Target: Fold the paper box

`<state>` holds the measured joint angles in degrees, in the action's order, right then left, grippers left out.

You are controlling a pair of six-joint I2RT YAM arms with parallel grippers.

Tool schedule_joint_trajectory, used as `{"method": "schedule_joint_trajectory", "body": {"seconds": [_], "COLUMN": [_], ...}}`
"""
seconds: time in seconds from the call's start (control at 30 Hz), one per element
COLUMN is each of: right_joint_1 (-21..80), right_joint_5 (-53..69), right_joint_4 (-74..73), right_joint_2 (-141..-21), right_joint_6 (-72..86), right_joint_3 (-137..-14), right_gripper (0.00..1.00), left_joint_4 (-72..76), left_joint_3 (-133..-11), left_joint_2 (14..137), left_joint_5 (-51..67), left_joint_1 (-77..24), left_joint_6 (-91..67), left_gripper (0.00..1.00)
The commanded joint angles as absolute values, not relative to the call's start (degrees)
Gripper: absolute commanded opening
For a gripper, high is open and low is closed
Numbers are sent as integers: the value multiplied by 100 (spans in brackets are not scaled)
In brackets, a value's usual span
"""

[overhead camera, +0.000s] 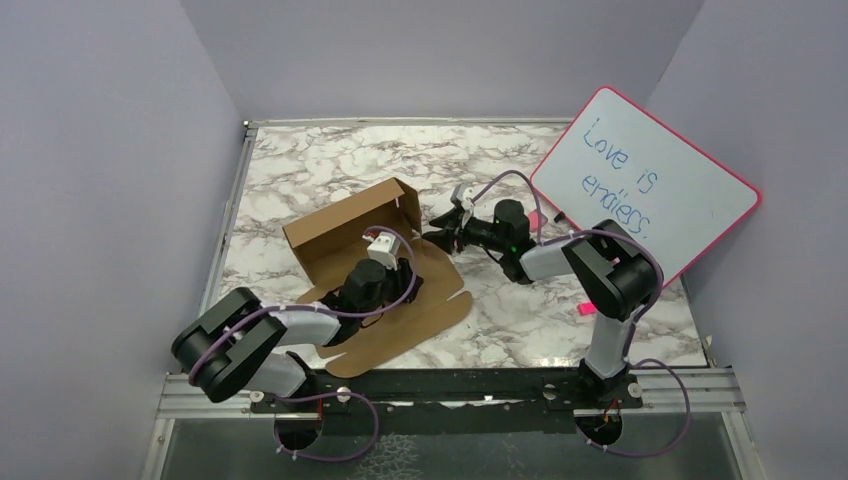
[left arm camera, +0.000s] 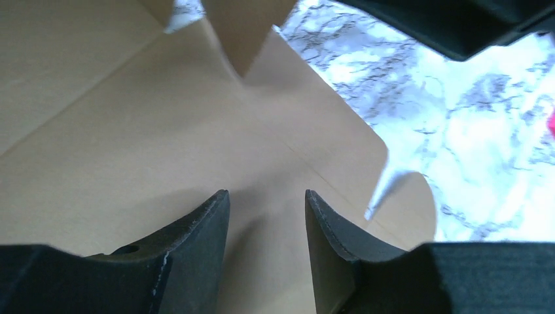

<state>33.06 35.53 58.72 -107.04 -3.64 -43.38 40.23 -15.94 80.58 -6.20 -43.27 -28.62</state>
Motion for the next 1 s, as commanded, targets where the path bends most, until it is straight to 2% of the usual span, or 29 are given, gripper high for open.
{"method": "schedule_joint_trajectory", "body": {"seconds": [0.0, 0.1, 0.27, 0.47, 0.7, 0.97], "right_joint_1": [3350, 3353, 3349, 3349, 3344, 3341], "right_joint_5": [3589, 3690, 3791, 3608, 3810, 4014], "right_joint_4": [6155, 6163, 6214, 6242, 5957, 5722], "right_joint_2": [-10856, -10903, -10993, -11029, -11060, -11122], "right_joint_6": [-422, -410, -380, -533, -852, -1081], "right_joint_3": [-4345, -4404, -4511, -4564, -4822, -4996], "right_gripper": [44, 44, 44, 43, 43, 44], "left_joint_4": [3436, 3075, 1637, -479, -2213, -2320], "left_joint_3": [-1459, -1406, -1735, -3124, -5249, -6702], "left_joint_2": [7287, 6748, 5837, 5144, 5675, 6630], "left_joint_5": [-209, -27, -3, -550, -1327, -745], "left_joint_1": [-4360, -4362, -4363, -4347, -3771, -2632], "left_joint_6": [-3200, -3351, -3327, -2730, -1816, -999], "left_gripper": [49, 51, 53, 53, 53, 53]}}
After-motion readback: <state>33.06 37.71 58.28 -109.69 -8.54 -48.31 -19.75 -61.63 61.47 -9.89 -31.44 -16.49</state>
